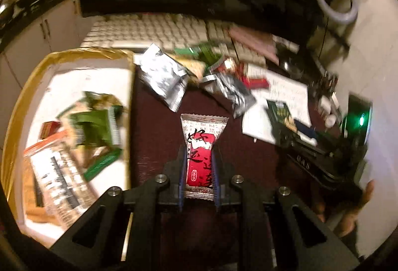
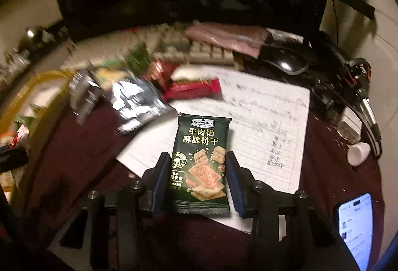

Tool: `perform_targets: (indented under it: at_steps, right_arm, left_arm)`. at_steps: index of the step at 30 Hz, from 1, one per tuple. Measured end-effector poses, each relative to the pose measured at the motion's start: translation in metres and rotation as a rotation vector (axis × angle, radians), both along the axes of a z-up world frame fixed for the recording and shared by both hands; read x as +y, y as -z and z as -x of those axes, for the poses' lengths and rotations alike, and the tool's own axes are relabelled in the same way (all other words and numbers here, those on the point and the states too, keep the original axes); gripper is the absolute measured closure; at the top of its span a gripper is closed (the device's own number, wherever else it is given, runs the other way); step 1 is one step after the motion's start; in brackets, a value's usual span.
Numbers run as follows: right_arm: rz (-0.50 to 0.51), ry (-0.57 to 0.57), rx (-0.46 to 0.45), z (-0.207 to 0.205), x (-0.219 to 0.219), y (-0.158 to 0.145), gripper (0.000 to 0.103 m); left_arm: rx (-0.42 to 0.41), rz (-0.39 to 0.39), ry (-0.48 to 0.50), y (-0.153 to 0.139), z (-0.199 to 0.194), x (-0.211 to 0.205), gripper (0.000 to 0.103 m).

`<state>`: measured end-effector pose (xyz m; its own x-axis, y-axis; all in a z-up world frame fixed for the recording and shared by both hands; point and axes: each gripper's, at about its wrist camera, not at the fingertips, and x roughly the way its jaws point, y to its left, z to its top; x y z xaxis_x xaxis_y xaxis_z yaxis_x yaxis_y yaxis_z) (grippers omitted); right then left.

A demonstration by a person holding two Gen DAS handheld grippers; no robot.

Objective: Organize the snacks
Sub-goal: 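Carry both packets over the tray and open both grippers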

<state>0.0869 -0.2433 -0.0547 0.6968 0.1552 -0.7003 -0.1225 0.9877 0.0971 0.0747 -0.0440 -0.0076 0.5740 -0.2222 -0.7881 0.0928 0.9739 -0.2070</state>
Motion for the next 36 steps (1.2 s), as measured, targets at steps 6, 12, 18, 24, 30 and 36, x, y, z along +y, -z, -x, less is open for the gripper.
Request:
perform_targets:
  at_steps: [6, 12, 18, 24, 30, 36]
  right_arm:
    - [-0.217, -0.164, -0.064, 0.015, 0.017, -0.029, 0.059]
    - [-0.355, -0.427, -0.012, 0.004, 0.095, -0.049, 0.059]
    - [-0.370, -0.549, 0.080, -0.037, 0.183, -0.060, 0.059]
    - [-0.314, -0.541, 0.133, -0.068, 0.239, -0.052, 0.059]
    - [-0.296, -0.511, 0.189, -0.080, 0.246, -0.036, 0.058]
    - [-0.289, -0.487, 0.240, -0.094, 0.245, -0.024, 0.056]
  left_arm:
    - [-0.084, 0.026, -0.182, -0.036, 0.007, 0.064, 0.084]
    - [-0.070, 0.005, -0.356, -0.032, 0.007, 0.131, 0.084]
    - [0.003, 0.031, -0.400, -0.008, -0.010, 0.160, 0.084]
    - [0.063, 0.014, -0.405, 0.012, -0.034, 0.165, 0.084]
    - [0.082, -0.036, -0.417, 0.020, -0.044, 0.165, 0.083]
    - [0.126, -0.087, -0.397, 0.030, -0.049, 0.165, 0.062]
